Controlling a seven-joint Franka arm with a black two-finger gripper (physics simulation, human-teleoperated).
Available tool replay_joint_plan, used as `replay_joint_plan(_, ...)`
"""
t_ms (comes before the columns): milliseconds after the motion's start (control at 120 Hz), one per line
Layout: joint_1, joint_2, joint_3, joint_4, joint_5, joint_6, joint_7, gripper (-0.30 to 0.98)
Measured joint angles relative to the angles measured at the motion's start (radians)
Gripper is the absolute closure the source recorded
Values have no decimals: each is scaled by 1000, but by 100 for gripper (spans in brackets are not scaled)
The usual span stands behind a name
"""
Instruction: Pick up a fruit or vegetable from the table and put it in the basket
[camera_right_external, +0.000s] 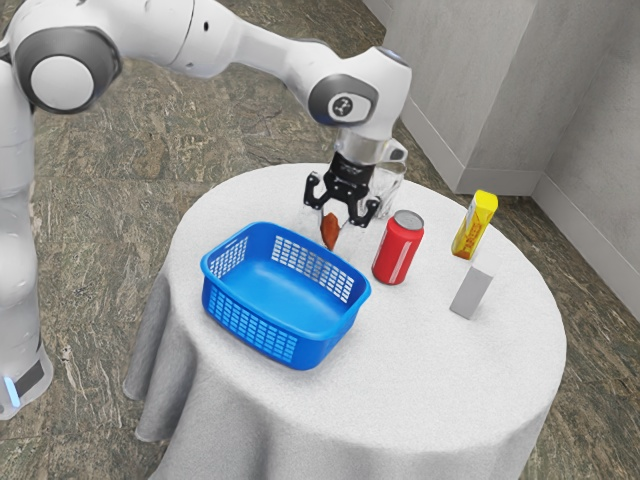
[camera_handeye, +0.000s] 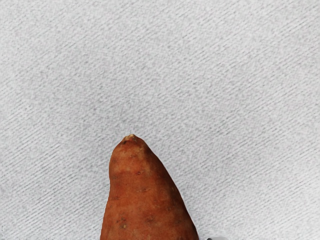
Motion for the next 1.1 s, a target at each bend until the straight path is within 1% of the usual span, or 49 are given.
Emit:
replay_joint_plan(217,1,-23,-3,69,19,-58,-1,49)
replay_joint_plan(367,0,-85,-10,66,24,-93,-3,49)
replay_joint_plan(483,17,-146,-42,41,26,-116,-5,49)
replay_joint_plan(558,32,-170,-82,29,25,-133,-6,49)
replay_joint_plan(642,32,-179,-111,15,25,-149,-7,49)
replay_joint_plan(825,39,-191,-126,-4,24,-172,-7,49)
replay_joint_plan(900,60,-201,-149,-12,23,-177,-8,49)
replay_joint_plan(1100,67,-211,-189,-22,18,-184,-8,49)
